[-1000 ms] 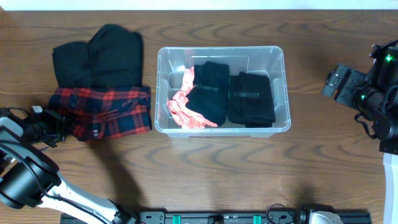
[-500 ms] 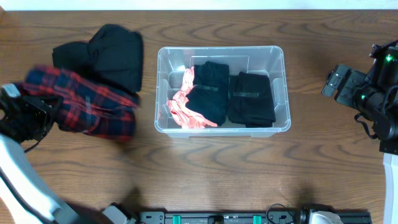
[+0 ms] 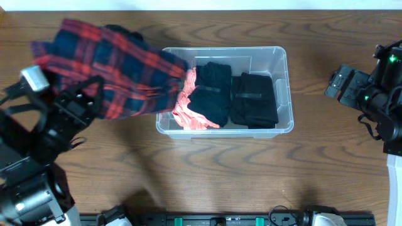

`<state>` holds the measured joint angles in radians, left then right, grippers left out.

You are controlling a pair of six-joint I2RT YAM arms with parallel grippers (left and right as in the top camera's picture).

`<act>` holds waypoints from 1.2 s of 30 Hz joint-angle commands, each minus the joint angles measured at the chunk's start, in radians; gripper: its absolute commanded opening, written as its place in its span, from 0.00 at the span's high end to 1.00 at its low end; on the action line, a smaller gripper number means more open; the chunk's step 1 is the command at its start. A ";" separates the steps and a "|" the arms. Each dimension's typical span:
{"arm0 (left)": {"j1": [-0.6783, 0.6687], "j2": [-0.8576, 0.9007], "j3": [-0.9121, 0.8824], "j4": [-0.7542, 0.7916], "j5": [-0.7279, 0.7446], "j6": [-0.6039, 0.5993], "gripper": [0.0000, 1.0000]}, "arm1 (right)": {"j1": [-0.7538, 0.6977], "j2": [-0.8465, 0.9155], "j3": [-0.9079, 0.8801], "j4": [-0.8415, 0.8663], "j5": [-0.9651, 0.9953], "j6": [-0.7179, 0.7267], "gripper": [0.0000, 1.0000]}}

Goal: Pack container
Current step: 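Carry the plaid shirt into the bin and release it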

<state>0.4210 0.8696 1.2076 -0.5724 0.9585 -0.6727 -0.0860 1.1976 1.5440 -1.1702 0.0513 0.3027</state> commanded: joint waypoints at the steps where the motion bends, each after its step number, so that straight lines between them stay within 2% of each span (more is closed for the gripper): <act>1: -0.156 0.022 0.007 0.072 -0.082 -0.143 0.91 | -0.005 0.000 0.007 -0.001 0.001 -0.004 0.01; 9: -0.633 0.182 0.005 0.270 -0.459 -0.232 0.92 | -0.005 0.000 0.007 -0.001 0.001 -0.004 0.01; 15: -0.873 0.388 0.005 0.430 -0.661 -0.284 0.93 | -0.005 0.000 0.007 -0.001 0.001 -0.004 0.01; 20: -0.935 0.512 0.005 0.477 -0.745 -0.388 0.94 | -0.005 0.000 0.007 -0.001 0.001 -0.004 0.01; 25: -0.967 0.609 0.005 0.468 -0.753 -0.491 0.94 | -0.005 0.000 0.007 -0.001 0.001 -0.004 0.01; 28: -0.988 0.640 0.005 0.444 -0.780 -0.488 0.94 | -0.005 0.000 0.007 -0.001 0.001 -0.004 0.01; 32: -0.988 0.635 0.005 0.337 -0.887 -0.430 0.94 | -0.005 0.000 0.007 -0.001 0.001 -0.004 0.01; 34: -0.987 0.633 0.005 0.275 -0.944 -0.409 0.89 | -0.005 0.000 0.007 -0.001 0.001 -0.004 0.01; 36: -0.987 0.633 0.005 0.222 -0.988 -0.382 0.78 | -0.005 0.000 0.007 -0.001 0.001 -0.004 0.01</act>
<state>-0.5598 1.5097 1.2045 -0.3111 0.0700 -1.1095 -0.0860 1.1976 1.5436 -1.1702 0.0513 0.3027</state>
